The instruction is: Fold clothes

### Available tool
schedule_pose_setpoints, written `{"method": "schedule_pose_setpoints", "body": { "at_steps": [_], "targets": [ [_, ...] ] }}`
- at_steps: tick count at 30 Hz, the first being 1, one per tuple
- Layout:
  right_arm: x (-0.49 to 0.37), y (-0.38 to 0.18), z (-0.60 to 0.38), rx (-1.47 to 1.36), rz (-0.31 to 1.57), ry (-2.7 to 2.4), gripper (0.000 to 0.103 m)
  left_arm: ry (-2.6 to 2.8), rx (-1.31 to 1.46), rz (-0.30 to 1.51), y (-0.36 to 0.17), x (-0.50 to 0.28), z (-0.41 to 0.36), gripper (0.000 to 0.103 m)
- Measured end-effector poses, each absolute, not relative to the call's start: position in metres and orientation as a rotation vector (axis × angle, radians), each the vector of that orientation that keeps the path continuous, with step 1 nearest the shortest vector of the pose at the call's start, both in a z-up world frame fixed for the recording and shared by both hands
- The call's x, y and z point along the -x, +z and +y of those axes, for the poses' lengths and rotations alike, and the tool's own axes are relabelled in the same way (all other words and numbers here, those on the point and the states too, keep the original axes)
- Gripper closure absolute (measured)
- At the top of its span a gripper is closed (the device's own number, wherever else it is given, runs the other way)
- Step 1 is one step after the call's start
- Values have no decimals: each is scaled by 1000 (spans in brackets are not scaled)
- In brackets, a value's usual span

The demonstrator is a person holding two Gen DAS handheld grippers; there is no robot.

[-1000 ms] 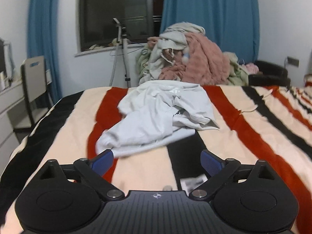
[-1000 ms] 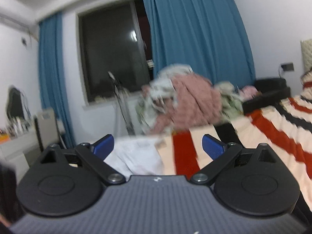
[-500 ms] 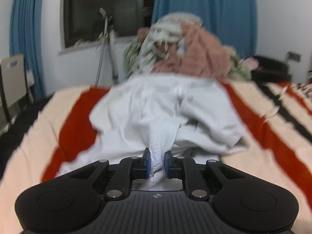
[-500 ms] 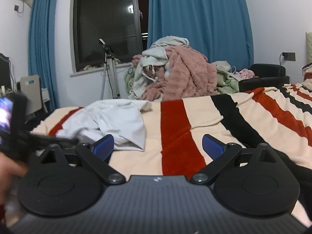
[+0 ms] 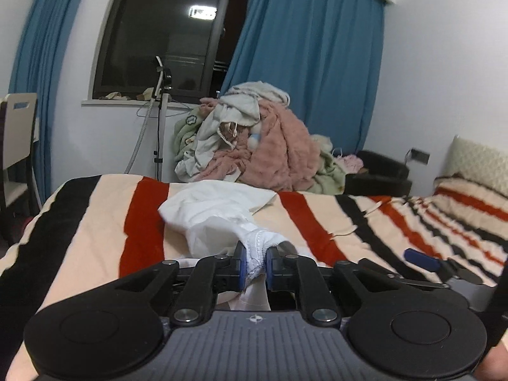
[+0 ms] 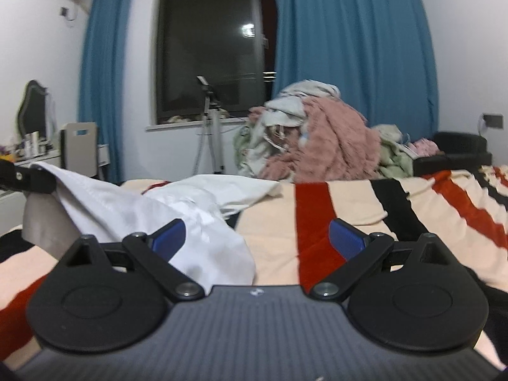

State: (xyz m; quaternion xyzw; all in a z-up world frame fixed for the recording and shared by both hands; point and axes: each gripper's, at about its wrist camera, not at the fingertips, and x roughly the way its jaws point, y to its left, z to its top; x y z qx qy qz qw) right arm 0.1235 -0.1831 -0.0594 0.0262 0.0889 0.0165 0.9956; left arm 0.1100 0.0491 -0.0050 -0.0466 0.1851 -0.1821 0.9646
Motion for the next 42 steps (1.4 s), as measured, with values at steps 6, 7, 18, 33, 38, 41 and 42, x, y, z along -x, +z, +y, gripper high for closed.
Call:
{"method": "schedule_pose_setpoints", "body": {
  "at_steps": [6,7,18,33,38,41,42],
  "targets": [
    [-86,-45,-150,13,247,152,4,-353,190,435,-14,-67,87,91],
    [-86,-48,-142,37,262,179,4,-349,205,447,-16,-64,92,91],
    [-114,-81,-101,123,366,210,5,-328,228,455,-20,-82,93,90],
    [-120,-74,-150,-42,519,95,5,-346,211,455,-24,-87,81,90],
    [-106,-68,-154,55,508,48,5,-349,216,460,-24,-85,83,90],
    [-104,-60,-166,8,458,-2,5,-362,206,461,-24,-84,80,89],
    [-104,-59,-170,-20,441,-19,5,-366,201,460,-24,-84,79,89]
  ]
}}
